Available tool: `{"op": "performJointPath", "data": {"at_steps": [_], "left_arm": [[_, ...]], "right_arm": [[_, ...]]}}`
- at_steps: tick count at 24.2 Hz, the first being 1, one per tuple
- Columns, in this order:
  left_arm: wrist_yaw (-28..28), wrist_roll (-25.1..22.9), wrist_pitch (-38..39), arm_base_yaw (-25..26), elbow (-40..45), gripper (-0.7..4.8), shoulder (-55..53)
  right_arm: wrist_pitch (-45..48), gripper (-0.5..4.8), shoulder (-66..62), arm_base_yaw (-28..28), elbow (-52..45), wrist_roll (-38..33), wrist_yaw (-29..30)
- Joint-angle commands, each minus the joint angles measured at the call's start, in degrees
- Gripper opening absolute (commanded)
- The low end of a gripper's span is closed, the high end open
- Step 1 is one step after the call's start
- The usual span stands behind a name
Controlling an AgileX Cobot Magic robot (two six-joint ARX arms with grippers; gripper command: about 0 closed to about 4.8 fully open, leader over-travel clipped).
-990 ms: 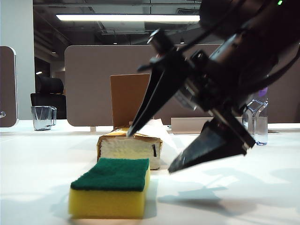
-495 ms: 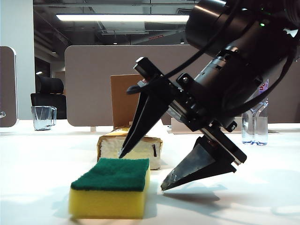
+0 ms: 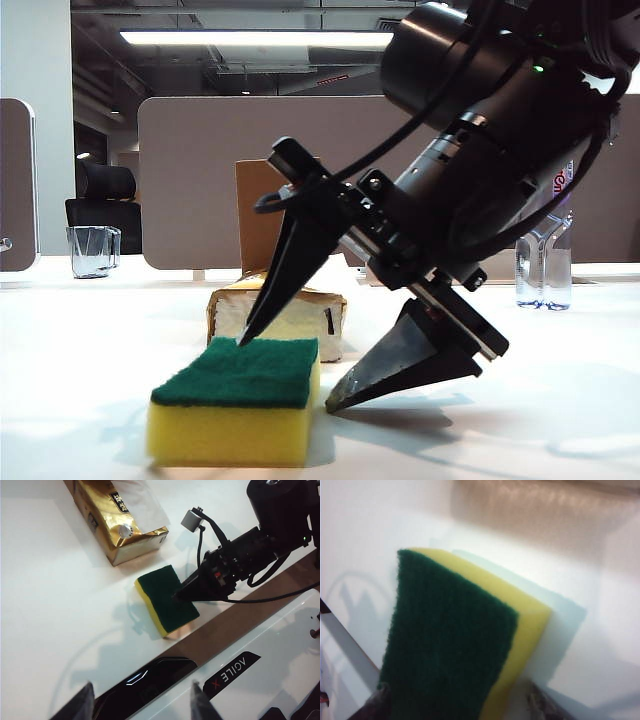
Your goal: Move the sponge from left to right to wipe the table, avoiding obstacles on the table, and finally reaching the bottle of mineral water.
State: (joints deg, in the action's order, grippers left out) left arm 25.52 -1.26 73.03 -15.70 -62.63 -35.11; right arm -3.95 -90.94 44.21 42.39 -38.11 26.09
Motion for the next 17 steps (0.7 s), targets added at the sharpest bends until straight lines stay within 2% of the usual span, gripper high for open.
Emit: {"op": "performJointPath", "data": {"at_steps": [1,3,7,17], "left_arm": [[0.44,0.22,-0.22,0.02,-0.22,2.47,0.15],[0.46,0.22,-0.2,-0.02,-0.22,2.47,0.2],[0.46,0.22,-0.2,-0.02,-0.22,2.47,0.52],[0.44,0.2,0.15,-0.02,-0.22,2.47,0.94]], "right_arm": [[0.28,3.55,-0.28,0.96,0.04,-0.92,-2.01],[0.37,3.54,-0.31,1.03,0.04,-1.09,-2.47],[0.26,2.98,-0.59,1.03,0.02,-1.27,-3.39],[0.81,2.96,-5.33,3.65,0.04,-2.47,-4.59]]}}
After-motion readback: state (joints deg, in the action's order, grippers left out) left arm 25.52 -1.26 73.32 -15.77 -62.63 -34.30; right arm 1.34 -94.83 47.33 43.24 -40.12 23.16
